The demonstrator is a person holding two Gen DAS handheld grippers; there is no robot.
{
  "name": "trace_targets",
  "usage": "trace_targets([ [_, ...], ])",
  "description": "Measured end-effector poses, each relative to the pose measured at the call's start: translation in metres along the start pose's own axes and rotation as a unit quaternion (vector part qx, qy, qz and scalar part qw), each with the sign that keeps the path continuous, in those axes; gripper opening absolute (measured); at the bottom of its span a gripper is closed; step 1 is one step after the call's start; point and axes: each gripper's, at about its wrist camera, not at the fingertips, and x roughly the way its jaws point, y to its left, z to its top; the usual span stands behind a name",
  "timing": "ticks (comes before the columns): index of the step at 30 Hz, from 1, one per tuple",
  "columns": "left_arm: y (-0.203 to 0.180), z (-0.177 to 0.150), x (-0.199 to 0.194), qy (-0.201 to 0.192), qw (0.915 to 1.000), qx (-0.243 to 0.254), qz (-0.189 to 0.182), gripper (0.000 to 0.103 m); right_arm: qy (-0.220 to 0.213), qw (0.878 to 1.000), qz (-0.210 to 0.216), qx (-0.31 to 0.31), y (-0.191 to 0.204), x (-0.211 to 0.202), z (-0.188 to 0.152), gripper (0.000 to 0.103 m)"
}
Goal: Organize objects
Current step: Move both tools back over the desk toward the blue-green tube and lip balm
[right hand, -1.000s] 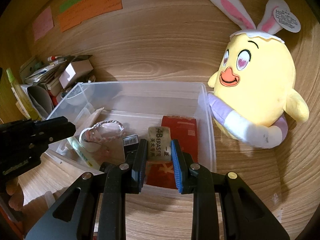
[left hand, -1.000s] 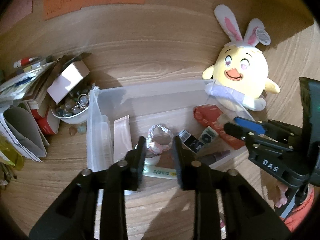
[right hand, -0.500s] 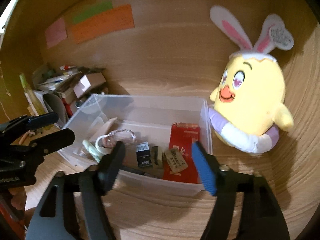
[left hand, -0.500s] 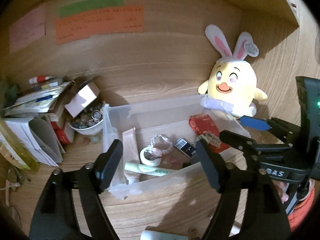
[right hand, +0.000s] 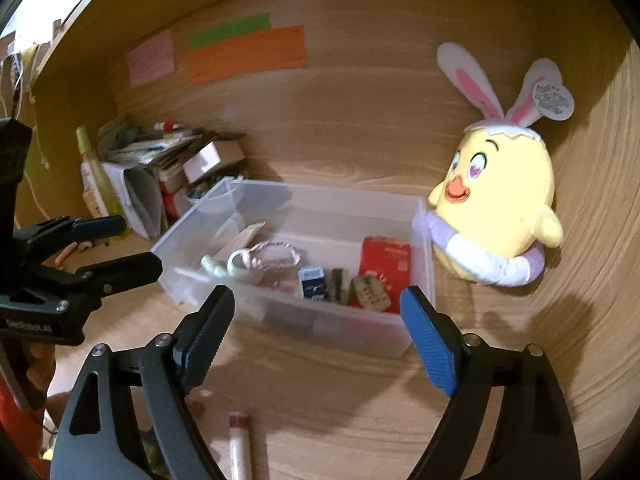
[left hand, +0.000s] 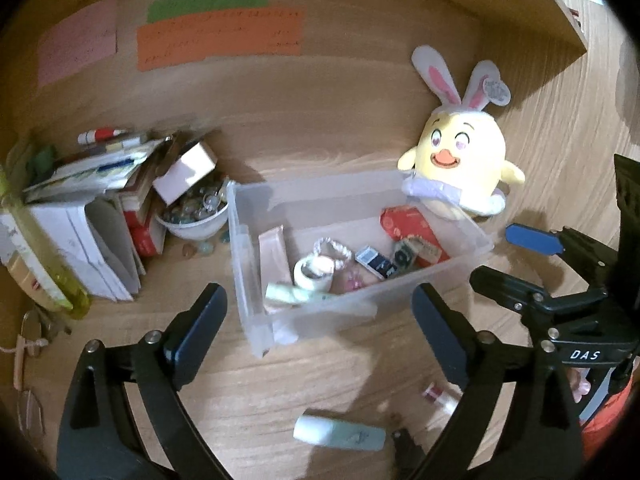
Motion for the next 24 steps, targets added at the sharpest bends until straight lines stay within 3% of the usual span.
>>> trace_targets([
  [24,0.019,-0.09,0.014,0.121,0.9924,-0.005,0.019,0.095,0.103,0.994,0.013,0.019,0.009,0.016,-0.076,0.083],
])
